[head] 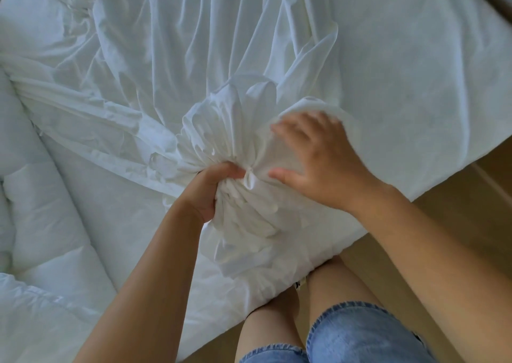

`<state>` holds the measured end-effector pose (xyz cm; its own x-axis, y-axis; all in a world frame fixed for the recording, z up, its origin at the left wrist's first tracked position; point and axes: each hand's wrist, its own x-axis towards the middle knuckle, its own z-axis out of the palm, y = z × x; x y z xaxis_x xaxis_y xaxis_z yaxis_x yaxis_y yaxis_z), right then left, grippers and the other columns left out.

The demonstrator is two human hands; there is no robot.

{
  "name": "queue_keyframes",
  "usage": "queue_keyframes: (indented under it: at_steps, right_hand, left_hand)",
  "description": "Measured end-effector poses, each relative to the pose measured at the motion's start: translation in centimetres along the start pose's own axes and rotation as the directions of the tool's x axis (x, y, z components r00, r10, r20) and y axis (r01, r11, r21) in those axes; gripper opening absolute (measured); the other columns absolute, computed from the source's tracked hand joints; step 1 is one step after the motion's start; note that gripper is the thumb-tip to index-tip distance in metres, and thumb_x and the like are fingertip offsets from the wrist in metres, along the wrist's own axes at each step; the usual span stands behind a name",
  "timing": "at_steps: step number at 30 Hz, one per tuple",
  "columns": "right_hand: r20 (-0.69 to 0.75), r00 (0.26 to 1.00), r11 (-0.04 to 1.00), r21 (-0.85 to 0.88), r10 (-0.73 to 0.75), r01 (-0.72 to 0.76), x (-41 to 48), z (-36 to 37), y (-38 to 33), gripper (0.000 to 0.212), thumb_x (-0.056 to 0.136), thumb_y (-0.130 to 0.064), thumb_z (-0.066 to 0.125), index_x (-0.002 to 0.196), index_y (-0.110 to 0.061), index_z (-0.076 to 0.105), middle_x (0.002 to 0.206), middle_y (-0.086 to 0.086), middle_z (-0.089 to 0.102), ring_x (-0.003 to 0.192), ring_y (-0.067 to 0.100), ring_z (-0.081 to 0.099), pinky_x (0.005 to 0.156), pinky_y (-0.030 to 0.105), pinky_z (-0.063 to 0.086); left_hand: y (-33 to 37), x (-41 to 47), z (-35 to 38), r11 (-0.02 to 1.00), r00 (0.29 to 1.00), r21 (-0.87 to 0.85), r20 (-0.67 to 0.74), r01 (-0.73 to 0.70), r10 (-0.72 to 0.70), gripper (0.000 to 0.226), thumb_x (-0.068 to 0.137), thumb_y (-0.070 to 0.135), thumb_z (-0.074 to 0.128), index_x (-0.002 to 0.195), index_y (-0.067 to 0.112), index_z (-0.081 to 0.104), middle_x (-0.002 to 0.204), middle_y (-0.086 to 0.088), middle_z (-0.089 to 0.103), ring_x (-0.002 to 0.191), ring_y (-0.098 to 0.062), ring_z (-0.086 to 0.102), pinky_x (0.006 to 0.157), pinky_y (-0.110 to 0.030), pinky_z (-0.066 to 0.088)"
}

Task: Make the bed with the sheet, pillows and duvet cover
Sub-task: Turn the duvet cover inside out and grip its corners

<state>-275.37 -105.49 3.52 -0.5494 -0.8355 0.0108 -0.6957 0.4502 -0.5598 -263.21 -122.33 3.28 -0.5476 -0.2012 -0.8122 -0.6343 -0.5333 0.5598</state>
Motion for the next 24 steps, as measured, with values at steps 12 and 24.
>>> queue_keyframes:
  at_steps: [12,24]
  right_hand:
    - [0.302,0.948,0.922,0.385,-0.101,-0.024,2.3,3.1,1.2,0.030,0.087,-0.026,0.065,0.115,-0.014,0.067,0.120,-0.001,0.062,0.115,0.016,0.052,0.099,0.029,0.038]
    - [0.355,0.934,0.660,0.696,0.025,-0.283,4.5,1.5,0.3,0.036,0.084,-0.020,0.067,0.118,-0.026,0.064,0.112,-0.019,0.063,0.105,-0.007,0.057,0.091,0.009,0.043]
  left_hand:
    - [-0.3,0.5,-0.8,0.998,0.998,-0.059,0.053,-0.015,0.018,0.046,0.048,0.018,0.069,0.092,0.007,0.071,0.082,-0.011,0.069,0.077,-0.026,0.068,0.066,-0.033,0.055]
    - [1.0,0.3,0.9,0.994,0.995,-0.049,0.018,-0.098,0.099,0.032,0.050,0.024,0.078,0.081,0.018,0.076,0.081,-0.004,0.073,0.078,-0.019,0.071,0.062,-0.028,0.055]
